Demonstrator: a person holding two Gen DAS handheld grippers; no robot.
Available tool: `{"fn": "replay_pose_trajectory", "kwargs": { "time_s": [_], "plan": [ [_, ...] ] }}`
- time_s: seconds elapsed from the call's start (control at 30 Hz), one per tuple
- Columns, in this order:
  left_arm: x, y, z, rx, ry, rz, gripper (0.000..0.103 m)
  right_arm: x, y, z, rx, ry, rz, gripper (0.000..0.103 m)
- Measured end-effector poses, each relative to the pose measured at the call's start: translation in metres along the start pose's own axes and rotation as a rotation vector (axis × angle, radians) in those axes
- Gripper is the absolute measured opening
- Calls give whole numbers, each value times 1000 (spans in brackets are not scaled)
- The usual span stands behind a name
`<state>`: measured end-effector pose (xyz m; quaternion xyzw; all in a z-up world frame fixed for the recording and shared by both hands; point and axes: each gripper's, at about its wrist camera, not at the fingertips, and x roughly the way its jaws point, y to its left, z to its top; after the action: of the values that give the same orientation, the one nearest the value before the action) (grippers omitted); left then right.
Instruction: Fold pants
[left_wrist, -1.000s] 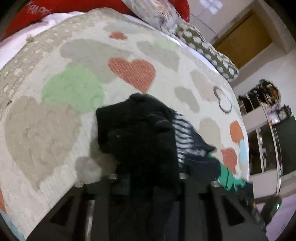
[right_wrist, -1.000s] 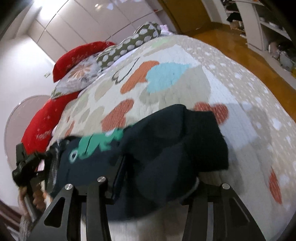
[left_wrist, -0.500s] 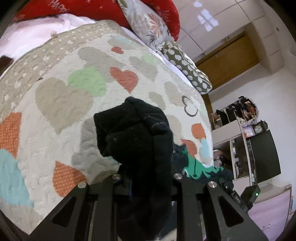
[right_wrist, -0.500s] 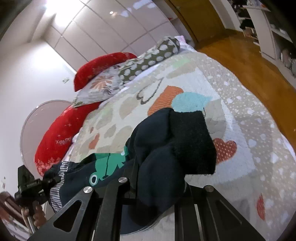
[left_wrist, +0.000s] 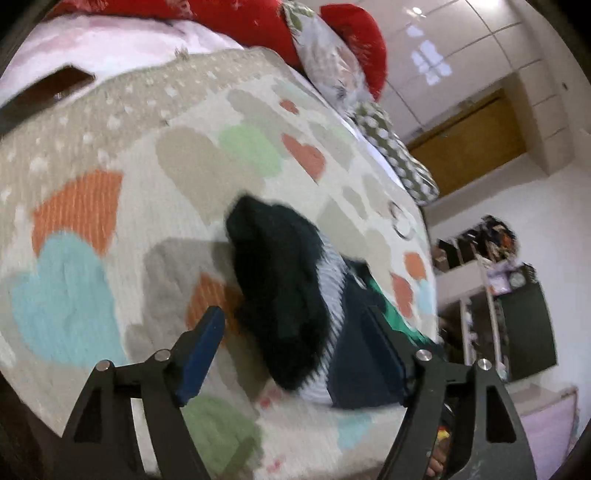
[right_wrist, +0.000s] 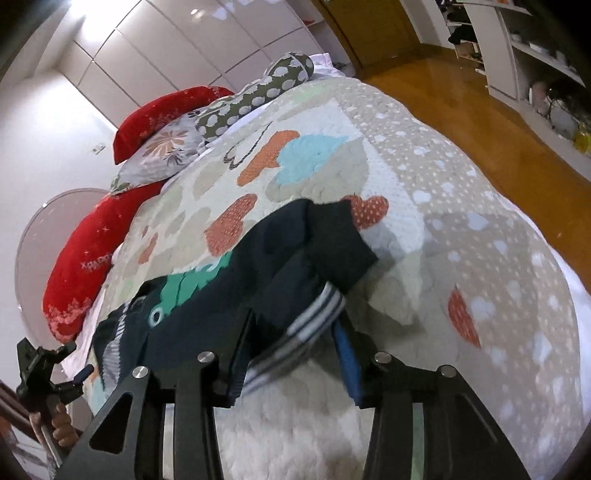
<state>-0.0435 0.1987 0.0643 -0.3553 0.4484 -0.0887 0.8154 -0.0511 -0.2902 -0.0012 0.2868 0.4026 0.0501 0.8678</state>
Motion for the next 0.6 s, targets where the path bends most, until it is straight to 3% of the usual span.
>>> {"fn": "replay_pose_trajectory", "kwargs": {
  "time_s": [0.2, 0.3, 0.33, 0.37, 0.43, 0.47, 0.5, 0.6],
  "plan": [
    [42, -9, -38, -25, 159, -34, 76, -7, 11, -18, 4, 22, 56, 46],
    [61, -16, -41, -28, 190, -20, 76, -3, 14, -19, 0, 39, 51, 46],
    [66, -22, -40, -12, 188, 2, 71, 0, 13, -18, 7, 47, 42, 46],
    [68, -26, -39, 1, 182, 40, 45, 3, 12, -16, 15, 50, 38, 46],
    [74, -31, -39, 21, 204, 91, 4, 8, 9, -14, 39, 51, 38, 35],
    [74, -32, -40, 12, 213, 94, 4, 9, 8, -13, 44, 52, 43, 19],
    [71, -31, -42, 7, 206, 100, 4, 10, 8, -13, 45, 58, 50, 11],
    [60, -33, -45, 11, 198, 89, 4, 7, 10, -13, 27, 59, 50, 6]
  ]
}}
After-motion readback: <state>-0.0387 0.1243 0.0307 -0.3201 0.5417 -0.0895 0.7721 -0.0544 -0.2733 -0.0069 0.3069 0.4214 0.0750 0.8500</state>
